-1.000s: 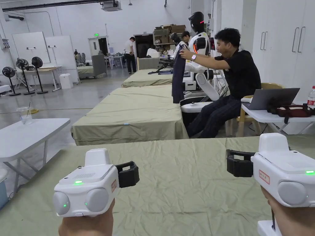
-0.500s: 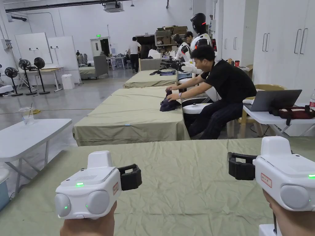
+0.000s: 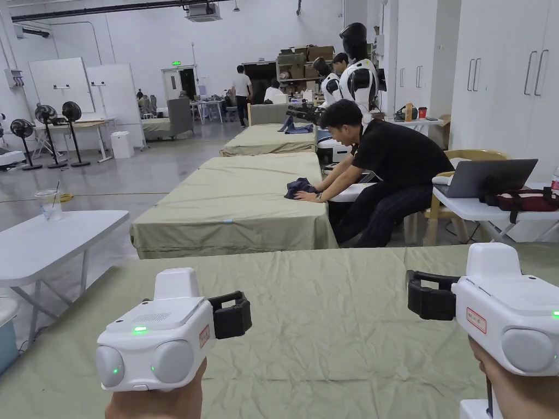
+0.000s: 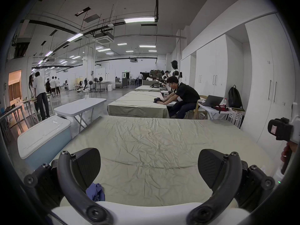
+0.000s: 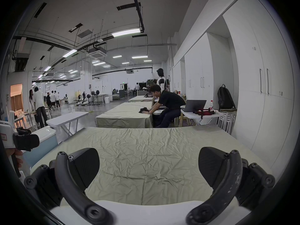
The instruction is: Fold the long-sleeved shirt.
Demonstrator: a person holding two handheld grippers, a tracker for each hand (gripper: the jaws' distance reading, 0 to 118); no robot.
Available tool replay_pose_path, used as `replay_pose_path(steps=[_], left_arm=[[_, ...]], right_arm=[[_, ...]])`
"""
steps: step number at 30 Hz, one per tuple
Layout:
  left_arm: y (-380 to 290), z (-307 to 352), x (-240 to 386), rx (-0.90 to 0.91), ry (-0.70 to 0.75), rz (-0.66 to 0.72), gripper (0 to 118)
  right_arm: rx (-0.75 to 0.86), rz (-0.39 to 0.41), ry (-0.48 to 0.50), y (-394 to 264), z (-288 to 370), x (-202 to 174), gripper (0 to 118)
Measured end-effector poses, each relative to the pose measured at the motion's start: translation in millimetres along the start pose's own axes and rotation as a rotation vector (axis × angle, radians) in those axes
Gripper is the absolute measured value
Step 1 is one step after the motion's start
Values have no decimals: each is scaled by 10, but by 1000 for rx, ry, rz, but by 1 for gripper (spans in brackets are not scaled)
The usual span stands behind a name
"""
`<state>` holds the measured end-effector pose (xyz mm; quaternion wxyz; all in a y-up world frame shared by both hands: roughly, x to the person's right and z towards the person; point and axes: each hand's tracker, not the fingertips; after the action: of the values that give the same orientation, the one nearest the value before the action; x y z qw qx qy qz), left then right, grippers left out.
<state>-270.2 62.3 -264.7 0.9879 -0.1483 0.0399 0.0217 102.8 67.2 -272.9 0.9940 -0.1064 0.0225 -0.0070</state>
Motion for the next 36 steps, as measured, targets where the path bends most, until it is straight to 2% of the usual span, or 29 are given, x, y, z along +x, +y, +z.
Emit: replay_pose_path(steps=[11,16,22,24,26,31,36], left_arm=[[-23,4,38,-17,-25,-13,118],[-16,-22,24,-29,6,24,118],[-22,4,-17,-50,-25,80,118],[-34,11,53,-15,79,10,117],[-44,10,88,-31,147,2,117],[-79,-12,1,-108,39,137,117],[-110,61,61,-83,56,59,116]], right_arm=[[-13,4,-1,-4,-7,-17,118],[-12,9,1,5,-6,-33,118],[-21,14,3,-8,-14,-61,118],[-22,18,6,-16,-20,-73,118],[-27,18,3,-23,-37,-83,118],[-33,14,14,-30,-53,-113,118],[-37,25,17,-41,-70,-148,118]])
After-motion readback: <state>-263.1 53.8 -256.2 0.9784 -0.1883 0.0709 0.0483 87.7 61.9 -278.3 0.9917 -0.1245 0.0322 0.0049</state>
